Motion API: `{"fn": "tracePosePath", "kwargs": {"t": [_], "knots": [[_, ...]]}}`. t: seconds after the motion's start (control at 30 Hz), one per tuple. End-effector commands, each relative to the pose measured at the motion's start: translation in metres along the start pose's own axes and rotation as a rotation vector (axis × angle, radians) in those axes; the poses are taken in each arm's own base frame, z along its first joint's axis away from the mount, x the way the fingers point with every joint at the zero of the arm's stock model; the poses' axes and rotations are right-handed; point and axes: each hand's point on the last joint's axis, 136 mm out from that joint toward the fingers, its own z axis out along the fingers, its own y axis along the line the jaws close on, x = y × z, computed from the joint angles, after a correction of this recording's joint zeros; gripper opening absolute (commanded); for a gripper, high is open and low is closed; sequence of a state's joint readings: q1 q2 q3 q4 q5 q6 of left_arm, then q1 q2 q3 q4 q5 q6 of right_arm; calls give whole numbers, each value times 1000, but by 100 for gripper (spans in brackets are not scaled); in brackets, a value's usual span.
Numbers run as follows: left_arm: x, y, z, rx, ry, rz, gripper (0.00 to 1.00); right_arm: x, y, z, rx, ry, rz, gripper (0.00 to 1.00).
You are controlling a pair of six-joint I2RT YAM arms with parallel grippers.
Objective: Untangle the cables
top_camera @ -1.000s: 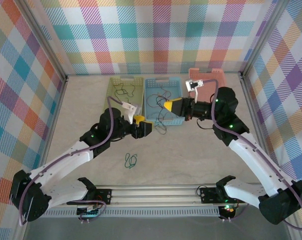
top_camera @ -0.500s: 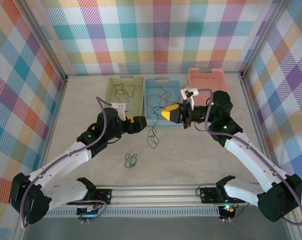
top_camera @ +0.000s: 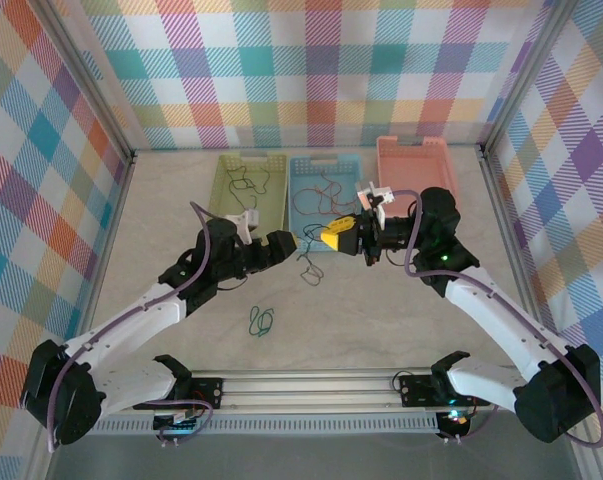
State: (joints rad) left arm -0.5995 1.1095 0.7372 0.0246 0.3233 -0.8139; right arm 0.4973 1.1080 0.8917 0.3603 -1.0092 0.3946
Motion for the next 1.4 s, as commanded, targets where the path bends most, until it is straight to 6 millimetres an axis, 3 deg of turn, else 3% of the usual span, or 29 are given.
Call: {"fn": "tracePosePath", "kwargs": {"t": [0.0, 0.17, 0.57, 0.9, 1.0, 1.07, 1.1, 1.3, 1.37], "knots": [[-7, -18, 0, 52, 3, -17, 82, -1, 8, 3, -48, 6, -66, 0], [-10, -26, 3, 68, 10, -20, 81, 2, 7, 4, -54, 13, -62, 0], [9, -35, 23, 81, 87, -35, 71, 5, 5, 8, -57, 19, -63, 0], [13, -35, 35, 81, 105, -39, 41, 8, 8, 8, -64, 26, -64, 0], [11, -34, 36, 73, 93, -32, 24, 8, 9, 8, -67, 27, -65, 0], [9, -32, 36, 61, 84, -23, 3, 8, 8, 8, -63, 26, -66, 0], [9, -32, 35, 57, 82, -21, 0, 8, 8, 8, -57, 26, -67, 0], [0, -20, 18, -29, 26, 33, 0, 5, 8, 3, -4, 15, -105, 0], [-14, 1, 3, -118, -21, 21, 0, 2, 10, -1, 32, 6, -130, 0]]}}
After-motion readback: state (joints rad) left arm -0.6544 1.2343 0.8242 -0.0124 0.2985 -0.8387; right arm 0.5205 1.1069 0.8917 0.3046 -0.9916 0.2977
